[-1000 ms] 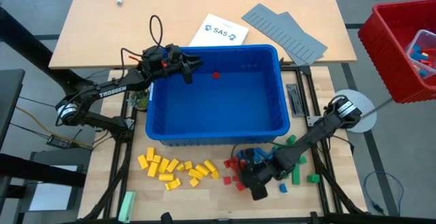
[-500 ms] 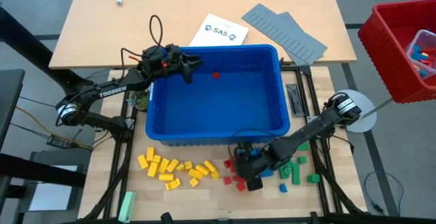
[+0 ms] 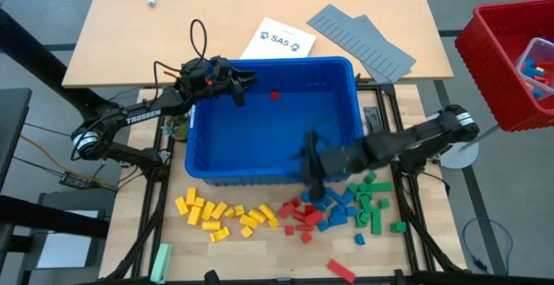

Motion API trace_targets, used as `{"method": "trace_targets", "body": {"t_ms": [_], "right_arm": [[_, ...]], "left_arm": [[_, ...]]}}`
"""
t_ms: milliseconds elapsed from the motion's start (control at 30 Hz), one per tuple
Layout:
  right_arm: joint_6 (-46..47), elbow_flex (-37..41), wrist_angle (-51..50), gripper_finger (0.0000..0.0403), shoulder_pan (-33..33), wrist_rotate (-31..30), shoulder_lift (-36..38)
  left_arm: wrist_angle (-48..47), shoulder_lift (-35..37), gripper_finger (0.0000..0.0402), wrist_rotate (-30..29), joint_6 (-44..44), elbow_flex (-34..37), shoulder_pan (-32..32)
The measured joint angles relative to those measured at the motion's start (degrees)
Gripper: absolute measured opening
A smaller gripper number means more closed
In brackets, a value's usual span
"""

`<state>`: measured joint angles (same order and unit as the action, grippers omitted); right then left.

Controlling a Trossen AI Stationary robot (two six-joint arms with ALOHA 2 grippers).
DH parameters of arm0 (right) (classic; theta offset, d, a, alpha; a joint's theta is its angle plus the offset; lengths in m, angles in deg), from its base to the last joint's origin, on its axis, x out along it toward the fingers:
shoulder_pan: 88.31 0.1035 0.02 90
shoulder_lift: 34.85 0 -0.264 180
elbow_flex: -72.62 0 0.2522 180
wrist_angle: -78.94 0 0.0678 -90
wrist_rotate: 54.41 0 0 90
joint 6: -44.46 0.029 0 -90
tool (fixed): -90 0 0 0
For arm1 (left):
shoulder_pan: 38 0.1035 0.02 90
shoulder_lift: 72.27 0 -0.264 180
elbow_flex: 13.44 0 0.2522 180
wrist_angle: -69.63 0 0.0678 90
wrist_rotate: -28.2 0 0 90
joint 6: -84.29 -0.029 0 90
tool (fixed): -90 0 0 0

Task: Sort blocks
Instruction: Remove the red block from the blue bin

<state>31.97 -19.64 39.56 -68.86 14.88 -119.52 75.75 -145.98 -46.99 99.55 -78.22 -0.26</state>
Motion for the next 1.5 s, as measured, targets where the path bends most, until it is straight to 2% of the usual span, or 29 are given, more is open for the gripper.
{"method": "trace_targets", "body": {"t_ms": [100, 233, 500, 667, 900, 1000, 1267, 1500], "right_arm": [[0.6, -0.1, 1.3, 0.0177, -4.7, -3.9, 1.9], [5.5, -0.1, 0.9, 0.0185, -9.7, -3.5, 2.4], [4.5, -1.4, -0.3, 0.0225, -12.4, -5.2, 2.8], [9.9, -5.2, -1.9, 0.0253, -15.6, -6.6, 3.4], [13.4, -6.1, -2.6, 0.028, -23.9, 1.8, 2.9], [12.8, -6.0, -2.5, 0.028, -27.6, 3.3, 1.7], [6.4, -5.9, 1.2, 0.0263, -35.9, 5.9, -6.7], [10.7, -5.9, 4.1, 0.0249, -40.5, 9.6, -14.5]], "left_arm": [[0.0, 0.0, 0.0163, 0.0, 0.0, 0.0, 0.0], [0.0, 0.0, 0.0163, 0.0, 0.0, 0.0, 0.0], [0.0, 0.0, 0.0163, 0.0, 0.0, 0.0, 0.0], [0.0, 0.0, 0.0163, 0.0, 0.0, 0.0, 0.0], [0.0, 0.0, 0.0163, 0.0, 0.0, 0.0, 0.0], [0.0, 0.0, 0.0163, 0.0, 0.0, 0.0, 0.0], [0.0, 0.0, 0.0163, 0.0, 0.0, 0.0, 0.0], [0.2, 0.0, 0.0163, 0.0, 0.0, 0.0, 0.0]]}}
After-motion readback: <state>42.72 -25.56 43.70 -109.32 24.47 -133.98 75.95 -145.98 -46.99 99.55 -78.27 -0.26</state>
